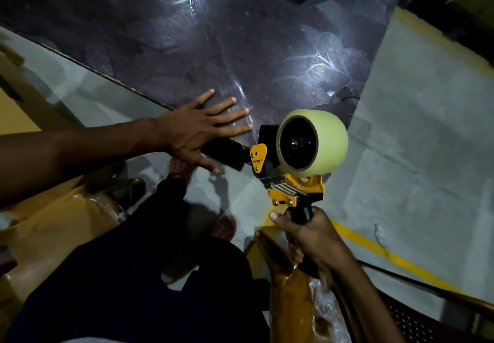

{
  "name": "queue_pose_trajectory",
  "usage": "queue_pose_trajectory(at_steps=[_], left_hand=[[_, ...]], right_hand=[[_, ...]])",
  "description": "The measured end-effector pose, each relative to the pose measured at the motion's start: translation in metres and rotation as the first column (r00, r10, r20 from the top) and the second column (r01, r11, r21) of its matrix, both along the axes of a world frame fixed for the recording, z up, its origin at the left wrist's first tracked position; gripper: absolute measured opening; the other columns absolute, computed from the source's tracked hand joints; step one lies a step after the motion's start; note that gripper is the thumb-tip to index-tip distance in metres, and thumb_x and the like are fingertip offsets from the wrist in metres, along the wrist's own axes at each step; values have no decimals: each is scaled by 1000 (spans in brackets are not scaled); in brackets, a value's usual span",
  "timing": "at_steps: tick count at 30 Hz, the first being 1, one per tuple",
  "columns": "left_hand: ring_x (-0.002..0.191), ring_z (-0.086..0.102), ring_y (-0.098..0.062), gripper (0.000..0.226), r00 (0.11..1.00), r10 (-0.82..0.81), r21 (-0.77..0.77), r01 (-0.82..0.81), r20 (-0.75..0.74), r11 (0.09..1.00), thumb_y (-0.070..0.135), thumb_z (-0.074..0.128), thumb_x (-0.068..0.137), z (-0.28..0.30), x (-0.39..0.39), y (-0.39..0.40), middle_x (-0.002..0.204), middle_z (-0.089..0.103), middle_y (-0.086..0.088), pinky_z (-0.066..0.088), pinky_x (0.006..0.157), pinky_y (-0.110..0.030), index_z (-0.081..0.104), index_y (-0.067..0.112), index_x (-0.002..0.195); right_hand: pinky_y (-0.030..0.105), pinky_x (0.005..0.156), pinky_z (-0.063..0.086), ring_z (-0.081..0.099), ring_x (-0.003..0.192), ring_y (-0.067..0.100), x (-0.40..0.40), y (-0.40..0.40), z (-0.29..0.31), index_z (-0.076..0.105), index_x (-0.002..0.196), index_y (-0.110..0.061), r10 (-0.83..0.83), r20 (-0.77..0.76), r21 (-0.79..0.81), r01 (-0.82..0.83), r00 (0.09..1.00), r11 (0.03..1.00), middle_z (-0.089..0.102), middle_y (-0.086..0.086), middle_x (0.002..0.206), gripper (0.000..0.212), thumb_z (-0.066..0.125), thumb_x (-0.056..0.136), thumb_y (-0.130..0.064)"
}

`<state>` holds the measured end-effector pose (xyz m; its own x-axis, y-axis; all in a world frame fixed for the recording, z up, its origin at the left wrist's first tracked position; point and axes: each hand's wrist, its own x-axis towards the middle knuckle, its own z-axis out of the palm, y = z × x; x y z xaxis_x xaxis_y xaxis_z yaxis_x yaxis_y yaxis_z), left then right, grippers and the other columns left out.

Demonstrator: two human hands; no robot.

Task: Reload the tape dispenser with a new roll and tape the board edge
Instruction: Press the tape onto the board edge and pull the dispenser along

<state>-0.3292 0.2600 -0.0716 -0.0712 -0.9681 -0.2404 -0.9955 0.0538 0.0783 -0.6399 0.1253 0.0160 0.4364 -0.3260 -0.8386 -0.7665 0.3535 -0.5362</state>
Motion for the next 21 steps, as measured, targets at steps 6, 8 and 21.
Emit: queue_pose_trajectory(at_steps=[6,8,21], left_hand=[[167,-3,-37,116,1000,-4,3,4,-1,1000,100,38,80,0,-3,-1,181,-5,-3,3,128,-71,-4,39,170],[167,-3,-37,115,1000,-16,-6,16,-4,1000,99,39,81,-1,-4,-1,181,-4,-3,3,127,-71,-3,40,170],[166,-3,-37,112,999,-20,17,20,-26,1000,100,36,80,-1,-11,-1,181,-5,-1,3,125,-75,-3,44,169]], right_hand=[[26,41,31,31,34,19,-27,2,2,43,65,-16,24,-28,-24,-25,999,999,34,1,45,45,82,88,-18],[26,42,30,30,34,18,-30,2,0,44,66,-17,0,-31,-17,-1,1000,1000,35,0,45,43,81,89,-20],[25,45,32,35,27,10,-27,11,-24,52,72,-11,31,-112,-154,-48,993,987,42,-3,39,37,81,90,-25]])
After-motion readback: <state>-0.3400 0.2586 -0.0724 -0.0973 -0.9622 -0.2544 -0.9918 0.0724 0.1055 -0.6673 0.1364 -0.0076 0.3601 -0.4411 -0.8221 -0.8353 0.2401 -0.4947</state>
